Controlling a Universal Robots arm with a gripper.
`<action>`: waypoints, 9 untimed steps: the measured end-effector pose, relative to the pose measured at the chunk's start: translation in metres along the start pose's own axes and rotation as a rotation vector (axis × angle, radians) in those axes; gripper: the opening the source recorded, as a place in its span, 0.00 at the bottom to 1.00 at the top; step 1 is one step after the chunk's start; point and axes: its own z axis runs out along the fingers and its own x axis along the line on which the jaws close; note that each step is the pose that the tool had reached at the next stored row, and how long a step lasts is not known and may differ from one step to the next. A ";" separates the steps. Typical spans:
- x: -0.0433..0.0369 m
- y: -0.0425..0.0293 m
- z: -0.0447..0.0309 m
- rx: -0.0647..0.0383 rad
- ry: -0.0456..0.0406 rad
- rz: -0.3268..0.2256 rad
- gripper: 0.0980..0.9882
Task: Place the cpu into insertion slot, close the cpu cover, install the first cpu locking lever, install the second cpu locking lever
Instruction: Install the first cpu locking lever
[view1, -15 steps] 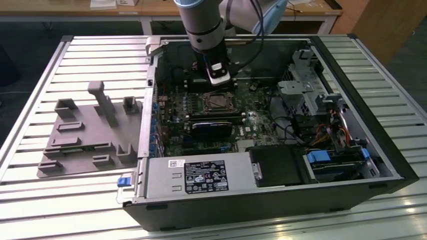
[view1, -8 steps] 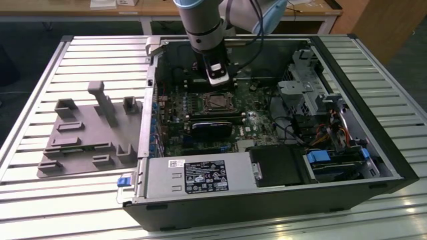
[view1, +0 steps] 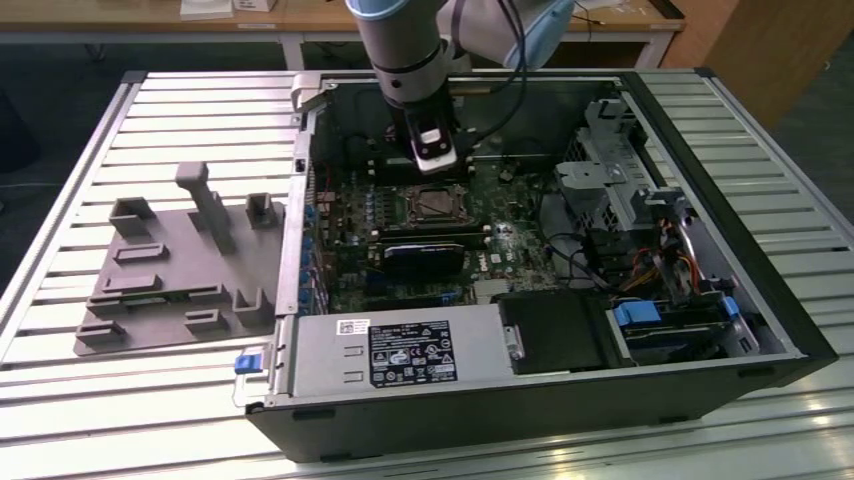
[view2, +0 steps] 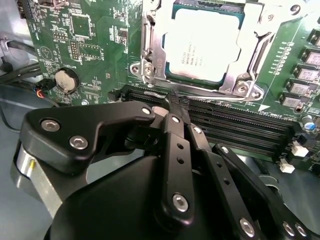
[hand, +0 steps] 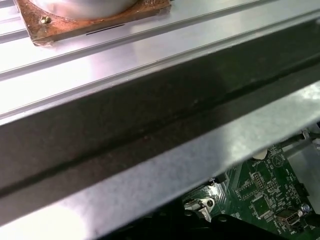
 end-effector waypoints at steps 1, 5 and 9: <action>0.0000 0.0000 0.0003 0.000 -0.0005 0.002 0.00; 0.0003 -0.0004 0.0015 0.002 -0.0026 0.007 0.00; 0.0005 -0.0007 0.0027 0.004 -0.0047 0.012 0.00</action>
